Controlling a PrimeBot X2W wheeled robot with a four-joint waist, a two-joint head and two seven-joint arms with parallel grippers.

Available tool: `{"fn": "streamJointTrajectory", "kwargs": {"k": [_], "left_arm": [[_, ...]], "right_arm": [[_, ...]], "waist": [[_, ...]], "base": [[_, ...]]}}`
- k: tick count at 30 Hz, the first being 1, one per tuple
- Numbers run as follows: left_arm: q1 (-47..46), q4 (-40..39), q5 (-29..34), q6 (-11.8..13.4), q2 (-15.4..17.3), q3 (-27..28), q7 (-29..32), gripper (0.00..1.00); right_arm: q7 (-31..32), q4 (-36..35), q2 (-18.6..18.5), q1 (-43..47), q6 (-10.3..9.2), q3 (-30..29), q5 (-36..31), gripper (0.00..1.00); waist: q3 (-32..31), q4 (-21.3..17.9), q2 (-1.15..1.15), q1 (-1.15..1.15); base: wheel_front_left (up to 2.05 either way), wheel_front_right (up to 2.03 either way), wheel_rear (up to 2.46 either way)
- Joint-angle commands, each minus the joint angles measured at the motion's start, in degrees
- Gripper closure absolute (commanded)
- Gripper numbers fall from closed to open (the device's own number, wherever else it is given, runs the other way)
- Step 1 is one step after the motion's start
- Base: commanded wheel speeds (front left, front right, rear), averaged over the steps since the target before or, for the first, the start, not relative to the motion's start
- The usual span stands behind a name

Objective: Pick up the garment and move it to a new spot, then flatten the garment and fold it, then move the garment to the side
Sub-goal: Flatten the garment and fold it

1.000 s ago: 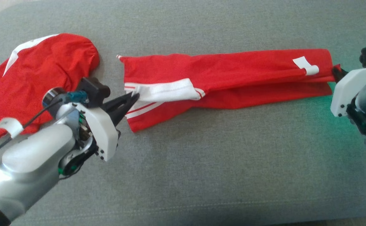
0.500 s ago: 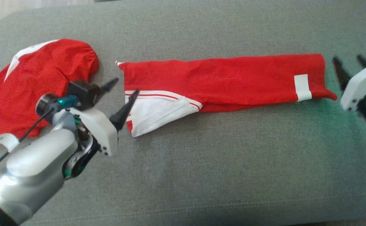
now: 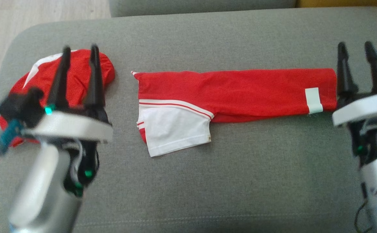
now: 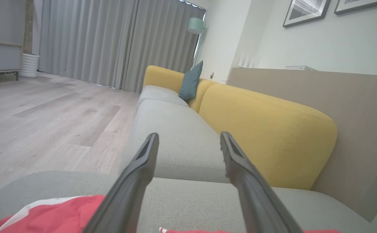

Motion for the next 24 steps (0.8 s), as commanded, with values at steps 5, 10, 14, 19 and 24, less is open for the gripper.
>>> {"fn": "streamJointTrajectory", "kwargs": {"k": [5, 10, 14, 19, 24], "left_arm": [[7.5, -2.7, 8.0, -4.9, -6.4, 9.3, -0.3, 0.00], [11.1, -2.0, 13.3, -9.3, -10.9, 12.9, -0.3, 0.00], [11.1, -1.4, 15.1, -11.7, -12.4, 14.4, -0.3, 0.00], [10.0, -0.2, 16.8, -14.8, -13.9, 15.9, -0.3, 0.00], [9.2, 1.1, 17.7, -16.4, -14.6, 16.4, -0.3, 0.00]], "right_arm": [[-1.4, -6.5, 3.7, 6.3, 0.37, 0.2, -4.5, 0.00], [-0.7, -7.8, 5.8, 9.0, 0.37, -0.7, -6.4, 0.00], [0.1, -8.3, 6.0, 9.2, 0.37, -1.8, -7.2, 0.00], [3.5, -6.6, 6.5, 7.3, 0.37, -5.9, -8.7, 0.00], [9.3, -0.3, 8.5, 2.8, 0.37, -15.9, -12.4, 0.00]], "waist": [[-1.2, 0.8, 0.00, 0.01], [-1.0, 1.4, 0.00, 0.01], [-0.2, 2.0, 0.00, 0.01], [2.1, 2.8, 0.00, 0.01], [4.7, 4.0, 0.00, 0.01]], "base": [[0.00, 0.00, 0.00], [0.00, 0.00, 0.00], [0.00, 0.00, 0.00], [0.00, 0.00, 0.00], [0.00, 0.00, 0.00]]}}
